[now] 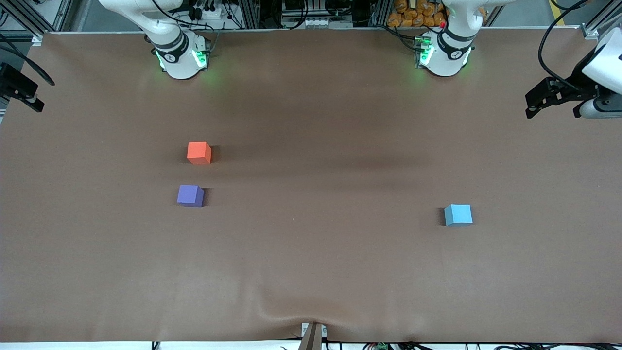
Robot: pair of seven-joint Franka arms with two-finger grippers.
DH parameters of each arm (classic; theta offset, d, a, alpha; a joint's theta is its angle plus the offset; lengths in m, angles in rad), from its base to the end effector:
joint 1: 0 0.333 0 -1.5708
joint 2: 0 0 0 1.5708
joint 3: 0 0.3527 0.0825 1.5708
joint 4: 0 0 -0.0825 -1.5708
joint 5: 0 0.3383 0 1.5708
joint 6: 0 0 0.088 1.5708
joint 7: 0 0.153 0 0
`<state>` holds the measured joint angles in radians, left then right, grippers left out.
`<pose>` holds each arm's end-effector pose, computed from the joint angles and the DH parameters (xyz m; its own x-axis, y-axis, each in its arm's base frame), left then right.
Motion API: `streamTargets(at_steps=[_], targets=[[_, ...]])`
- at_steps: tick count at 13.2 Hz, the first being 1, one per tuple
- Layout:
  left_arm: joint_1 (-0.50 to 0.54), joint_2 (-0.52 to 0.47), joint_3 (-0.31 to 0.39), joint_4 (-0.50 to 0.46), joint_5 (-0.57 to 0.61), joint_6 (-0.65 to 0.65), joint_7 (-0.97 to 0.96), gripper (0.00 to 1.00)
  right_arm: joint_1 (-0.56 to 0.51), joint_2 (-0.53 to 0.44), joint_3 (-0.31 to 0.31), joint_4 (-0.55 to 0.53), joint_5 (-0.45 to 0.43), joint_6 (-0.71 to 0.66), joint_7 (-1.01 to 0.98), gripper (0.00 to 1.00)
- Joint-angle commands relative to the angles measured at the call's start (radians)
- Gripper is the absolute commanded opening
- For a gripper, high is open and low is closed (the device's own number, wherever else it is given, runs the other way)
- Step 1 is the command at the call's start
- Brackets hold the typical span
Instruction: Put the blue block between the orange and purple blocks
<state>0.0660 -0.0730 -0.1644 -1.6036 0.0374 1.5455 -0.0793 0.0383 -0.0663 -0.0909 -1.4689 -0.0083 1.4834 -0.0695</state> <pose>0.4797 -0.0449 0.6348 0.9997 -0.0180 0.0178 -0.0171 -0.9987 -0.0480 0.4780 -0.0285 0.6828 0.9967 0.0161 0.0801 0.0155 -0.9999 0.0077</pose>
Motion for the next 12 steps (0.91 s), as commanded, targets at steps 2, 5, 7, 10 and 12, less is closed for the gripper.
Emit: streamTargets(at_steps=[2,5,7,10,12], targets=[[0.008,0.038,-0.004,0.031,-0.016,0.001,0.019,1.0,0.0,0.014,-0.003,0.027,-0.001,-0.005,-0.012,1.0],[-0.003,0.065,-0.007,0.033,-0.011,0.013,0.024,1.0,0.0,0.014,-0.003,0.027,-0.001,-0.005,-0.012,1.0],[-0.011,0.087,-0.015,0.033,-0.005,0.031,0.024,1.0,0.0,0.014,-0.003,0.027,-0.001,-0.005,-0.012,1.0],[-0.023,0.114,-0.015,0.033,-0.004,0.054,0.024,1.0,0.0,0.014,-0.003,0.027,-0.001,-0.005,-0.012,1.0],[-0.023,0.139,-0.015,0.031,-0.011,0.071,0.024,1.0,-0.002,0.014,-0.003,0.027,-0.001,-0.005,-0.012,1.0]])
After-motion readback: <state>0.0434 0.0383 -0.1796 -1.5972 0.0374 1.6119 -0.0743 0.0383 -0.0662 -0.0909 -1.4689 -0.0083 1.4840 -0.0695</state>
